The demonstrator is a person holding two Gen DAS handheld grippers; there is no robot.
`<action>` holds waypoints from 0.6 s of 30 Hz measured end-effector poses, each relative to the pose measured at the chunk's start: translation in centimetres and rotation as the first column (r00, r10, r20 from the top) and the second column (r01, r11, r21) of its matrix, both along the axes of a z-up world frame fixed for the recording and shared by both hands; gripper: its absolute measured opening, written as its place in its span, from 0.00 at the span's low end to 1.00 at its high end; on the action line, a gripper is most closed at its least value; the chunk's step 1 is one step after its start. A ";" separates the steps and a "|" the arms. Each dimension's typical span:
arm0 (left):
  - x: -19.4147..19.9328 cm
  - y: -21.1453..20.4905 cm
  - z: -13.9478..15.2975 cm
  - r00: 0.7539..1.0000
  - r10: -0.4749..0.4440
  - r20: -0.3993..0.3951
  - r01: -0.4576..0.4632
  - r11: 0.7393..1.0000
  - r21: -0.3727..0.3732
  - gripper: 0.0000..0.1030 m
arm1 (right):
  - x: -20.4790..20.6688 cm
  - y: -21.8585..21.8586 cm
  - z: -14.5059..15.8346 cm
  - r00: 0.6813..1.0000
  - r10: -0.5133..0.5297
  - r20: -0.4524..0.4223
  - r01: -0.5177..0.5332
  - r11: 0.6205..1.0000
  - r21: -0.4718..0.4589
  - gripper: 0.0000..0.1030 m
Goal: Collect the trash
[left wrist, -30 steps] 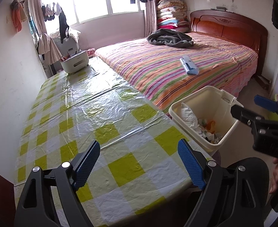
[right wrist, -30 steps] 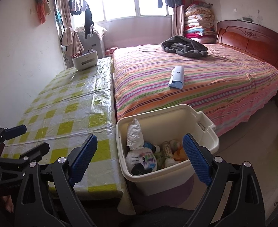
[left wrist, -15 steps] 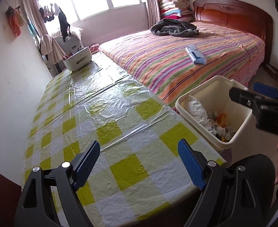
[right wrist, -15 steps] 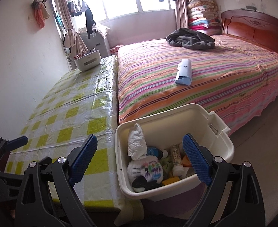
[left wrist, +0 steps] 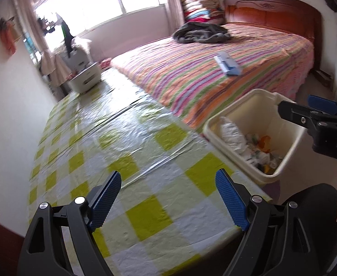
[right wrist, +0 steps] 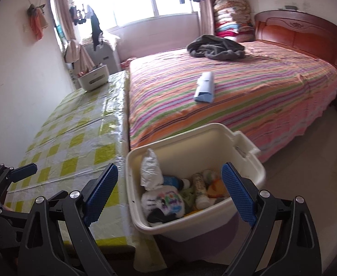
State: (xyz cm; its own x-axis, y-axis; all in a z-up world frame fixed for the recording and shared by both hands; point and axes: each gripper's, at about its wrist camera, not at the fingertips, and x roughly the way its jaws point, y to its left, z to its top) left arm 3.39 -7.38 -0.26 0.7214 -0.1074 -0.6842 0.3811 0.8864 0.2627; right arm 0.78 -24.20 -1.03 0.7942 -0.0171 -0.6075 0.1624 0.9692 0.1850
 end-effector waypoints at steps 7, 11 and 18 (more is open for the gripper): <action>-1.2 -2.2 0.7 0.993 -0.114 0.010 0.114 0.993 -0.037 0.79 | -2.0 -0.9 1.4 0.998 -0.064 0.005 0.064 0.997 -0.038 0.88; -1.5 -2.5 1.2 0.992 -0.124 0.008 0.124 0.991 -0.052 0.80 | -2.1 -1.0 1.9 0.998 -0.069 0.011 0.069 0.997 -0.042 0.88; -2.1 -2.2 1.8 0.993 -0.117 0.007 0.117 0.991 -0.067 0.80 | -1.8 -0.2 1.5 0.999 -0.042 0.012 0.042 0.999 -0.034 0.88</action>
